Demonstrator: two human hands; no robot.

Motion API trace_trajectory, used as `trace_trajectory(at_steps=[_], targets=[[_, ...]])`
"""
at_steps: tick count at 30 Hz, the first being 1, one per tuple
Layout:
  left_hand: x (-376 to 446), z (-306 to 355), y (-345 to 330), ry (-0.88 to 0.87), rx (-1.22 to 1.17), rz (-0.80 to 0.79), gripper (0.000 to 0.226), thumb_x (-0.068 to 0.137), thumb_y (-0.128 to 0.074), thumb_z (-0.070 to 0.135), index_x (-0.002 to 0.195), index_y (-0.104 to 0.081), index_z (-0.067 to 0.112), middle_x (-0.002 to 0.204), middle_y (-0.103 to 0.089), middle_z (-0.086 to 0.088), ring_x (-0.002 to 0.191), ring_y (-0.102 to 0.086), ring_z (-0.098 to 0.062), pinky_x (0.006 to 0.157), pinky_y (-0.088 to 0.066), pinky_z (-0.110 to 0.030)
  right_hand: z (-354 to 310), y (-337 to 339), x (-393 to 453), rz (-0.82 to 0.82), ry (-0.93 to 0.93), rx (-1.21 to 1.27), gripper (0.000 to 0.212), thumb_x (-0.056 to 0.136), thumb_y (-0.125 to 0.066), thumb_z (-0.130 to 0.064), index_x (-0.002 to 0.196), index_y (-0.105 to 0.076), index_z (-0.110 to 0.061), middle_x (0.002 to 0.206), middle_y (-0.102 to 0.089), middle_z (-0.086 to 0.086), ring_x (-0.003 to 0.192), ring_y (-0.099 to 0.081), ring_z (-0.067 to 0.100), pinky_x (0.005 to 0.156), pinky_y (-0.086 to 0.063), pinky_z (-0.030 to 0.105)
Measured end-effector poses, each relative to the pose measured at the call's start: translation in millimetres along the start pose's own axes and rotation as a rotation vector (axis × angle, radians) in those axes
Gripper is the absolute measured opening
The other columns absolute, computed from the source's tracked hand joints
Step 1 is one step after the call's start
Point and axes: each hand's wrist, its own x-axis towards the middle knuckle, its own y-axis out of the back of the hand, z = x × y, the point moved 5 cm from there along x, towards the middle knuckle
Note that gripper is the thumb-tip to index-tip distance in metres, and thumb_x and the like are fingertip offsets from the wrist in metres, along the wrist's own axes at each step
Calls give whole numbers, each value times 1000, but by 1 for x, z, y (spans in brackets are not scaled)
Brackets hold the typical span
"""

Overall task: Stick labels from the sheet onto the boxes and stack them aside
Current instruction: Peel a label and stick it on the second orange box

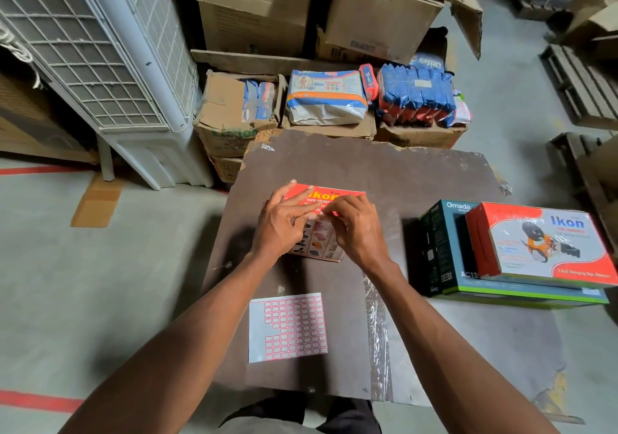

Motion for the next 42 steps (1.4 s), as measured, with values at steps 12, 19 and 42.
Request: trace_trajectory(at_steps=[12, 19, 42], targets=[[-6, 9, 3, 122, -13, -1, 42, 89, -74, 16, 124, -60, 33, 158, -41, -2, 141, -45, -27, 104, -49, -59, -8, -12, -12, -95, 19, -234, 66, 81, -85, -22, 142, -60, -24, 146, -58, 11, 139, -49, 40, 114, -39, 57], [2, 6, 4, 136, -29, -24, 40, 89, -75, 22, 119, -57, 41, 158, -41, -3, 142, -45, -29, 101, -51, -57, -9, -5, 1, -72, 38, -245, 41, 85, -83, -27, 125, -72, -28, 137, -65, 8, 132, -58, 35, 109, -45, 54], [-3, 8, 6, 93, -118, 2, 56, 85, -78, 18, 129, -51, 39, 158, -39, 7, 147, -36, -17, 113, -43, -49, -12, -11, 8, -343, -44, -313, 87, 95, -66, -46, 163, -14, -32, 168, -18, 15, 153, -11, 47, 123, -18, 59]])
